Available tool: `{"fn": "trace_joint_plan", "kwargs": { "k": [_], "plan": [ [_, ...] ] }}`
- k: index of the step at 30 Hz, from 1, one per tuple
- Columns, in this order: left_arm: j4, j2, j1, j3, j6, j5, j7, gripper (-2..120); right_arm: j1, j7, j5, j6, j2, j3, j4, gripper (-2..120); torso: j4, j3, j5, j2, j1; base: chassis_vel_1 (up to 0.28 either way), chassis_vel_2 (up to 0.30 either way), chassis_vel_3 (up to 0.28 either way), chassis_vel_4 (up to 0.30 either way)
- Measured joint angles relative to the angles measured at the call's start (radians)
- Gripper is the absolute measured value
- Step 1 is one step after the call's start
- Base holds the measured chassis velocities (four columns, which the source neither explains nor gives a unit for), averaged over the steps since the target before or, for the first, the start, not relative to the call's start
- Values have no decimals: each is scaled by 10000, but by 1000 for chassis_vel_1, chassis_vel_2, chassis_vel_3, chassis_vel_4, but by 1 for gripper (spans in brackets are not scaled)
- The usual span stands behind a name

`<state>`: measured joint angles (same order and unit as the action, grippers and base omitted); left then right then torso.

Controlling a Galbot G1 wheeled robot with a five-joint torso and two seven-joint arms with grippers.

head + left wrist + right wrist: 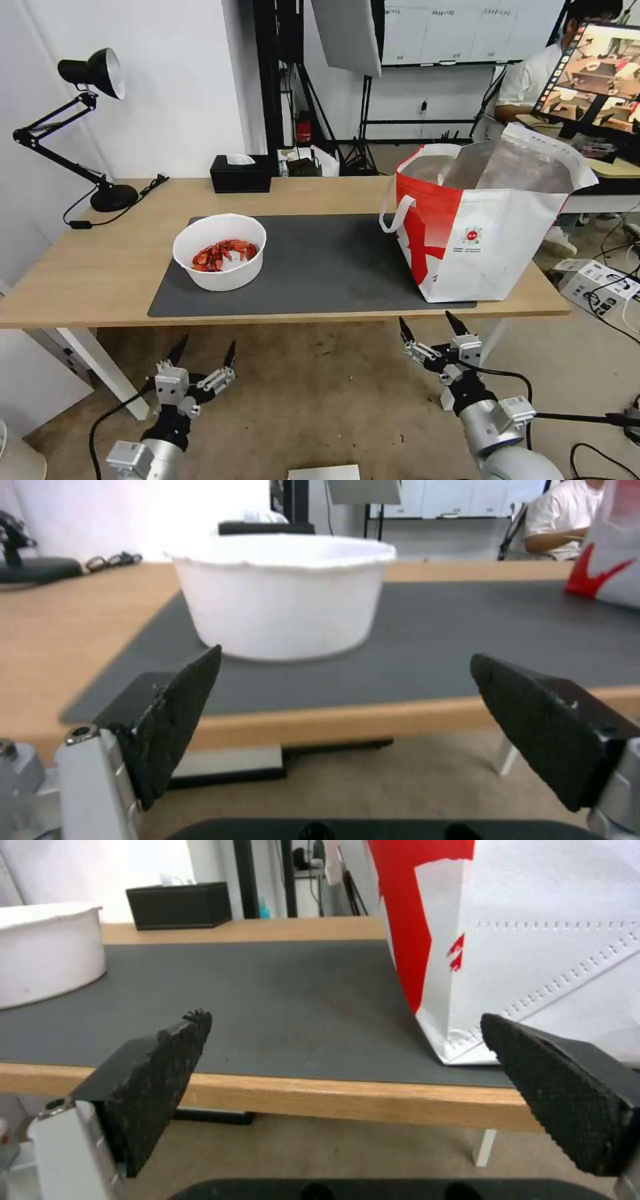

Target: Pick up the trash from the table and place it into the takeout bag.

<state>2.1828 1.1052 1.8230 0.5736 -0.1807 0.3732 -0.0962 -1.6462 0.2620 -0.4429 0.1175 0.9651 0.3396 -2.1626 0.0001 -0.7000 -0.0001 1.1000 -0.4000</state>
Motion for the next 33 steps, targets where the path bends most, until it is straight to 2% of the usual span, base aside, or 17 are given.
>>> {"fn": "trace_joint_plan", "kwargs": {
  "k": [3, 6, 8, 9, 10, 11, 13, 14, 16, 17, 19, 22, 26, 29, 30, 32, 33],
  "plan": [
    [52, -425, -200, 213, 145, 390, -86, 100, 2, 2, -3, -1, -1, 0, 0, 100, 0, 0, -1, 0, 0, 0, 0, 0, 0],
    [65, -1641, -927, 658, 551, 1391, -267, 100, 5, 4, -8, -4, -4, -1, -1, 100, 1, 0, -1, 0, 0, 0, 0, 0, 0],
    [63, -1682, -954, 667, 564, 1421, -273, 100, 4, 4, -8, -4, -5, -1, -1, 100, 0, 0, -1, 0, 0, 0, 0, 0, 0],
    [-65, -2546, -1697, 744, 839, 2108, -483, 100, 6, 4, -11, -5, -6, -1, -2, 100, 0, -1, -2, 0, 0, 0, 0, 0, 0],
    [-168, -2978, -2125, 723, 972, 2452, -589, 100, 6, 4, -12, -5, -7, -1, -2, 100, -2, -1, -2, 0, 0, 0, 0, 0, 0],
    [-168, -2978, -2125, 723, 972, 2452, -589, 100, 6, 4, -12, -5, -7, -1, -2, 100, -2, -1, -2, 0, 0, 0, 0, 0, 0],
    [-510, -3811, -3156, 426, 1229, 3198, -813, 100, 8, 4, -14, -5, -8, -1, -2, 100, -2, -2, 0, 0, 0, 0, 0, 0, 0],
    [-510, -3811, -3156, 426, 1229, 3198, -813, 100, 8, 4, -14, -5, -8, -1, -2, 100, -2, -2, 0, 0, 0, 0, 0, 0, 0],
    [-984, -4500, -4148, 18, 1408, 3833, -917, 100, 9, 4, -17, -5, -9, -1, -4, 100, -4, -2, -2, 0, -1, 0, 0, 0, 0],
    [-984, -4500, -4148, 18, 1408, 3833, -917, 100, 9, 4, -17, -5, -9, -1, -4, 100, -4, -2, -2, 0, -1, 0, 0, 0, 0],
    [-1406, -5018, -4455, -33, 1565, 4212, -707, 100, 11, 5, -19, -5, -10, -1, -5, 100, -3, -2, 1, -1, -2, 0, 0, 0, 0],
    [-1872, -5412, -4643, -59, 1710, 4504, -439, 100, 12, 4, -20, -5, -10, 0, -6, 100, 1, -1, 0, 0, -1, 0, 0, 0, 0],
    [-2336, -5627, -5008, -254, 1969, 4971, -225, 100, 13, 3, -22, -5, -11, 0, -9, 100, 3, -1, -3, -1, -1, 0, 0, 0, 0],
    [-2897, -5753, -6060, -856, 2939, 6215, 131, 100, 13, 2, -23, -5, -11, -1, -11, 100, -2, -1, -2, -1, -2, 0, 0, 0, 0],
    [-2897, -5753, -6060, -856, 2939, 6215, 131, 100, 13, 2, -23, -5, -11, -1, -11, 100, -2, -1, -2, -1, -2, 0, 0, 0, 0],
    [-3180, -5770, -6695, -1141, 3687, 7212, 354, 100, 13, 2, -23, -5, -11, -1, -12, 100, -2, -1, 0, -1, -2, 0, 0, 0, 0],
    [-3180, -5770, -6695, -1141, 3687, 7212, 354, 100, 13, 2, -23, -5, -11, -1, -12, 100, -2, -1, 0, -1, -2, 0, 0, 0, 0]
  ]
}}
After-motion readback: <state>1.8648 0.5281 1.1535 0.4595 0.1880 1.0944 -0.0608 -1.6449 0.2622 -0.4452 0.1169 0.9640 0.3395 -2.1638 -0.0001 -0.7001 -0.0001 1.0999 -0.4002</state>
